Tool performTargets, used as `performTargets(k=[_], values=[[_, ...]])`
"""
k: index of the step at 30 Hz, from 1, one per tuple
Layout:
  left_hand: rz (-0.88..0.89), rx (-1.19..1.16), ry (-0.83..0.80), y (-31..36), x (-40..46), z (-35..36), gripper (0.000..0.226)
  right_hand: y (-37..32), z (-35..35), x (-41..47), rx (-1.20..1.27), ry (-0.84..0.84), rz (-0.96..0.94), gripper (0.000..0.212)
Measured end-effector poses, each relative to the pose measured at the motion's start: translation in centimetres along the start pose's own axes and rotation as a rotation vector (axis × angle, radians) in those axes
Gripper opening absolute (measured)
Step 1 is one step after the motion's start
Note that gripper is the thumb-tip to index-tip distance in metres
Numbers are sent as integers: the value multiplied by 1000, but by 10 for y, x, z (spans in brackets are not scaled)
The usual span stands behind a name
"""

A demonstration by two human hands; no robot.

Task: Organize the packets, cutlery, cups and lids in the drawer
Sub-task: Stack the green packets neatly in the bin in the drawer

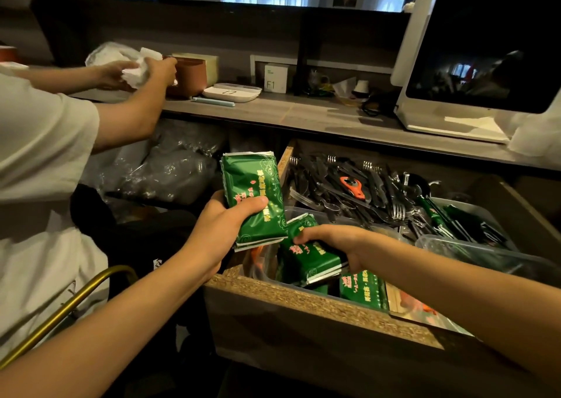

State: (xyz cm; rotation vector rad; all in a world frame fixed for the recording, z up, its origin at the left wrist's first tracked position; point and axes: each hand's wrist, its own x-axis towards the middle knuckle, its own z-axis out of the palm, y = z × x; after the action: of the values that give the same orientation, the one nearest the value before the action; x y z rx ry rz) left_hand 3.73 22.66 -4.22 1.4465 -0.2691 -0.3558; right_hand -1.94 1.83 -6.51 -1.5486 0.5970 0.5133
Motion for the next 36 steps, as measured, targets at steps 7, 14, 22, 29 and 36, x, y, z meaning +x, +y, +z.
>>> performTargets(k=[7, 14, 22, 29, 36], values=[[-25, -71, 7, 5, -7, 3, 21, -17, -29, -33, -147, -109, -114, 36], [-65, -182, -102, 13, -7, -1, 51, -8, -37, -43, -141, -148, -263, 41], [-120, -341, -199, 21, -8, 3, 45, 13, -58, -58, -57, -198, -417, 80], [-154, -459, -280, 21, -15, 27, 38, -5, -58, -83, 270, -28, -592, 31], [-182, -520, -283, 24, -18, 59, 41, -11, -32, -75, 598, 57, -500, 24]])
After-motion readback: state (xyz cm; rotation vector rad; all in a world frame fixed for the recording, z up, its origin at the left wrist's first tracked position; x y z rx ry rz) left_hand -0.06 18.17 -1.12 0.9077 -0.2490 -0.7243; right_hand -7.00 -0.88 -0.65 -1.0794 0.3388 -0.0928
